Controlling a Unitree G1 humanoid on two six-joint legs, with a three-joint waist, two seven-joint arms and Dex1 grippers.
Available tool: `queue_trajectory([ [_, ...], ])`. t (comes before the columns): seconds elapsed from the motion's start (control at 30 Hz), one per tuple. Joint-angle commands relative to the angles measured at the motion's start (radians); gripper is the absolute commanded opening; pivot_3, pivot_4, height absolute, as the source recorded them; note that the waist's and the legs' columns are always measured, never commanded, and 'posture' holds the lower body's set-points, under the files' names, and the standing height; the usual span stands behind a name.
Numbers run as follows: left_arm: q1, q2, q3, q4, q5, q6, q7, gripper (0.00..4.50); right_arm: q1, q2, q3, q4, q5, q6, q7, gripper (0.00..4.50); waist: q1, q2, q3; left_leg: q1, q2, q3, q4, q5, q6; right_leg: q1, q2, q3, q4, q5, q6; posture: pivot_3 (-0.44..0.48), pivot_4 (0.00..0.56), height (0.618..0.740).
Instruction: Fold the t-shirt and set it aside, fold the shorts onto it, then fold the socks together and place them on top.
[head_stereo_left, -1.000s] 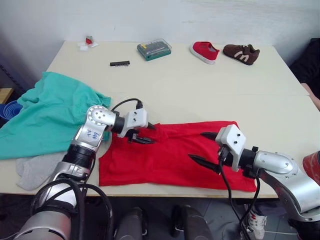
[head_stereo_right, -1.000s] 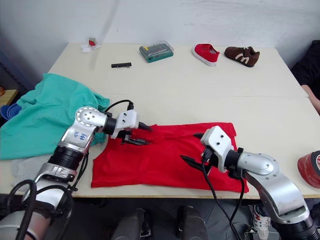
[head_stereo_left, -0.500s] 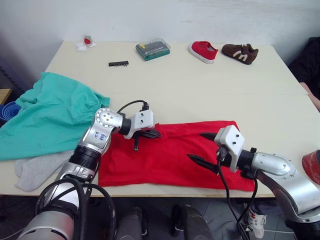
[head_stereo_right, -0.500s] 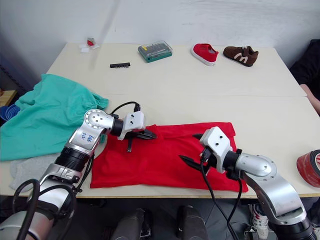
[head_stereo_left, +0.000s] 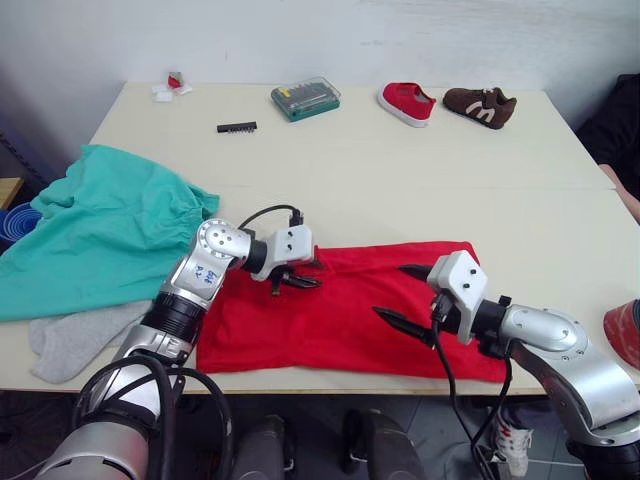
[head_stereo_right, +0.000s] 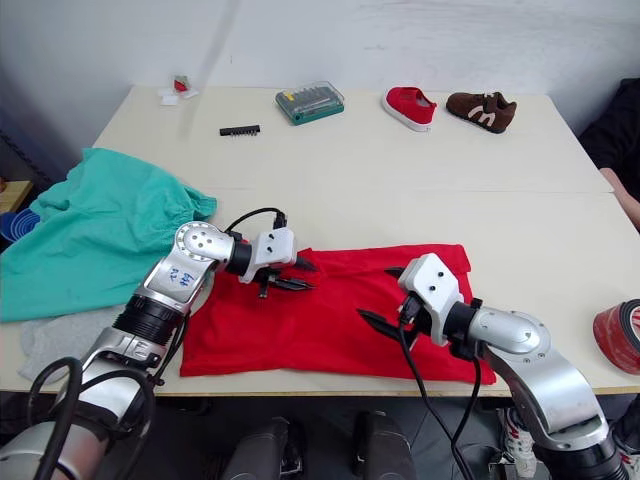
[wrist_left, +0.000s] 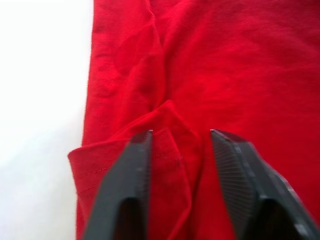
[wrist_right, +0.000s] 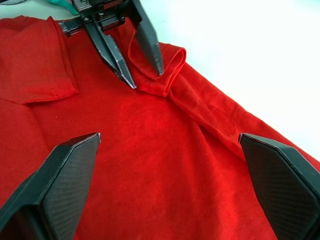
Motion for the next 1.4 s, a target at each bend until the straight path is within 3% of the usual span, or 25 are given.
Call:
queue_trajectory([
  [0.03,-0.002,0.024,0.0,-0.069,0.004,0.001,-0.001,3.11,0.001,0.009,0.006,-0.024,0.0,-0.01,-0.005,4.5,0.0,0.0,0.0,0.0,0.0,0.0,0.0,0.0,0.0,0.0,0.0,0.0,0.0,0.0,0.0,0.0,0.15,0.74],
  [0.1,0.0,0.028,-0.003,-0.072,0.013,0.0,0.012,3.76,0.0,0.009,0.012,-0.023,-0.001,-0.013,0.0,4.5,0.0,0.0,0.0,0.0,0.0,0.0,0.0,0.0,0.0,0.0,0.0,0.0,0.0,0.0,0.0,0.0,0.15,0.74],
  [0.23,-0.006,0.025,0.002,-0.052,0.022,-0.001,0.035,3.76,-0.011,0.005,0.014,-0.021,0.001,-0.013,0.006,4.5,0.0,0.0,0.0,0.0,0.0,0.0,0.0,-0.001,0.001,0.0,0.0,0.0,0.0,0.0,0.0,0.0,0.15,0.74],
  [0.33,-0.009,0.023,0.004,-0.039,0.017,-0.003,0.033,3.1,-0.017,0.002,0.014,-0.018,0.002,-0.013,0.008,4.5,0.0,0.0,0.0,0.0,0.0,0.0,0.0,-0.001,0.001,0.0,0.0,0.0,0.0,0.0,0.0,0.0,0.15,0.74],
  [0.6,-0.02,0.023,0.015,-0.032,0.002,0.005,0.025,0.53,-0.004,0.001,0.016,-0.02,-0.003,-0.016,0.008,4.5,0.0,0.0,0.0,0.0,0.0,0.0,0.0,-0.001,0.001,0.0,0.0,0.0,0.0,0.0,0.0,0.0,0.15,0.74],
  [0.8,-0.026,0.02,0.017,-0.022,-0.001,0.004,0.025,0.53,-0.002,-0.001,0.008,-0.023,-0.002,-0.014,0.007,4.5,0.0,0.0,0.0,0.0,0.0,0.0,0.0,-0.001,0.001,0.0,0.0,0.0,0.0,0.0,0.0,0.0,0.15,0.74],
  [0.9,-0.023,0.015,0.027,-0.025,-0.023,0.014,0.014,0.03,0.001,-0.003,0.006,-0.025,-0.002,-0.014,0.006,4.5,0.0,0.0,0.0,0.0,0.0,0.0,0.0,-0.001,0.001,0.0,0.0,0.0,0.0,0.0,0.0,0.0,0.15,0.74],
  [1.13,-0.029,0.035,0.056,-0.016,-0.104,0.071,-0.072,0.03,-0.002,-0.003,0.01,-0.022,-0.005,-0.016,0.007,4.5,0.0,0.0,0.0,0.0,0.0,0.0,0.0,-0.001,0.001,0.0,0.0,0.0,0.0,0.0,0.0,0.0,0.15,0.74],
  [1.4,-0.014,0.157,0.057,0.013,-0.205,0.031,-0.381,0.03,-0.011,-0.014,0.006,-0.007,-0.012,-0.03,0.028,4.5,-0.004,0.0,0.0,0.0,0.0,0.0,-0.001,0.0,-0.001,-0.001,0.0,0.0,0.0,0.0,-0.001,0.0,0.15,0.74],
])
